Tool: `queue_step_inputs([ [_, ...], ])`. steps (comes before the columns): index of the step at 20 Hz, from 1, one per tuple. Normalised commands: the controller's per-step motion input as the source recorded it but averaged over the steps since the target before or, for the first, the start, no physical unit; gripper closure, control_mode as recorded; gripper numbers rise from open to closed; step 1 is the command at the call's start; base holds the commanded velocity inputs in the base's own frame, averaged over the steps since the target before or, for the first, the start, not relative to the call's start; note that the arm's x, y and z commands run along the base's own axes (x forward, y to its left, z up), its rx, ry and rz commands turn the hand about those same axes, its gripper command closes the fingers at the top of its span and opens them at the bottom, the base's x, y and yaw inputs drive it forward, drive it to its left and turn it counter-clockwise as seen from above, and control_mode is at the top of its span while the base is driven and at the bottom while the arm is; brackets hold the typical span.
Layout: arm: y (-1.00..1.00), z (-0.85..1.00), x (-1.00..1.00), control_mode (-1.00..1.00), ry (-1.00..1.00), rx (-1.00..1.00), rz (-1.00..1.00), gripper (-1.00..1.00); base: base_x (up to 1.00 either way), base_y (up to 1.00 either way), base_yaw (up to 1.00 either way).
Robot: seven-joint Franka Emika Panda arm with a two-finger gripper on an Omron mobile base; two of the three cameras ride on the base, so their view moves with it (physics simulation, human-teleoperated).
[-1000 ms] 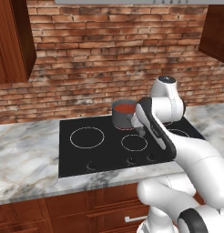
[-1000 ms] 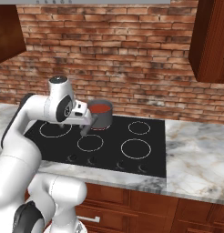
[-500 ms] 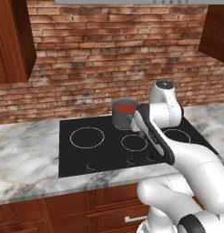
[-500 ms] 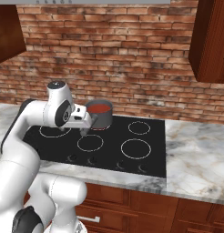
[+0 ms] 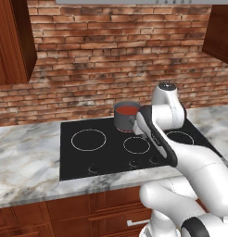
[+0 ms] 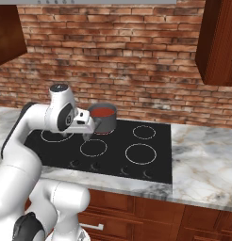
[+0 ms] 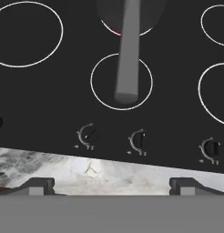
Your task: Wait until the marinara sauce is simmered to a deep red color and then turn off the stove.
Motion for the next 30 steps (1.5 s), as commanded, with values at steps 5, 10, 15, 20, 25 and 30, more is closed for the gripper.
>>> queue_step_inputs([
  [5,0.00,-0.02,0.00,-1.00,0.13,0.00,0.00,-1.00,0.00,0.00,0.00],
  [10,0.02,-0.15,0.00,-1.00,0.17,0.00,0.00,-1.00,0.00,0.00,0.00],
  [15,0.05,-0.21,0.00,-1.00,0.13,0.00,0.00,-1.00,0.00,0.00,0.00],
  [20,0.09,-0.25,0.00,-1.00,0.04,0.02,0.00,-1.00,0.00,0.00,0.00],
  [25,0.12,-0.28,0.00,-1.00,0.02,0.04,0.00,-1.00,0.00,0.00,0.00],
  [30,0.08,-0.28,0.00,-1.00,0.00,0.06,0.00,-1.00,0.00,0.00,0.00],
])
